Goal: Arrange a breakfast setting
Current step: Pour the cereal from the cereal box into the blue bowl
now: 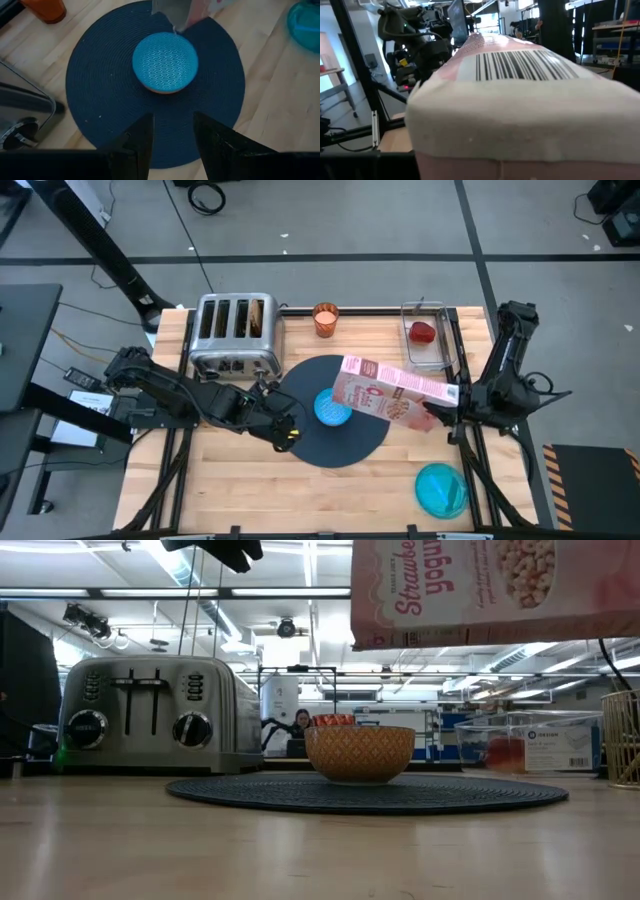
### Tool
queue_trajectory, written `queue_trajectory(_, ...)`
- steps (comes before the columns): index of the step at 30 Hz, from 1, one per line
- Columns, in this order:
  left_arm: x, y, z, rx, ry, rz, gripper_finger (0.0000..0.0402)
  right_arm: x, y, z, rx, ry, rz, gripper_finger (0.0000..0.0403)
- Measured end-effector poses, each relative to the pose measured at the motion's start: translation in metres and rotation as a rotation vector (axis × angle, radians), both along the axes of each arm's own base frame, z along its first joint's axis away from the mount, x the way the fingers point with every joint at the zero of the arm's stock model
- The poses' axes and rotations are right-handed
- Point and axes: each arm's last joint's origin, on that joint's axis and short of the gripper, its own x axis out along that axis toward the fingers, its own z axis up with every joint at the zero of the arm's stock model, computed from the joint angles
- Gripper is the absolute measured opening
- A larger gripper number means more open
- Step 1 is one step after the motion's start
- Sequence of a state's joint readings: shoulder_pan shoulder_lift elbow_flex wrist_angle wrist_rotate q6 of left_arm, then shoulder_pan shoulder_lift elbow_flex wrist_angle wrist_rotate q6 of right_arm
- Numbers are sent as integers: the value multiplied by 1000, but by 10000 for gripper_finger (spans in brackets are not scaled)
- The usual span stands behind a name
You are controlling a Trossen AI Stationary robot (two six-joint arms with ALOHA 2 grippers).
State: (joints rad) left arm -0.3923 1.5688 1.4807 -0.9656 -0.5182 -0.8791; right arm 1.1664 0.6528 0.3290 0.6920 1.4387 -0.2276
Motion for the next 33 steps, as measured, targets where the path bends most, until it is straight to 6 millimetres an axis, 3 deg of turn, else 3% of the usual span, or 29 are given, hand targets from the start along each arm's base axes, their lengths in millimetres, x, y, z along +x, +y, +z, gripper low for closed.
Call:
queue_trajectory(14, 2, -1, 1, -8, -23, -2, 144, 6, 13, -10, 28, 12, -30, 162)
queue_trajectory(33, 5, -2, 3, -1, -48, -28, 144, 18, 36, 8, -41, 50, -91, 162)
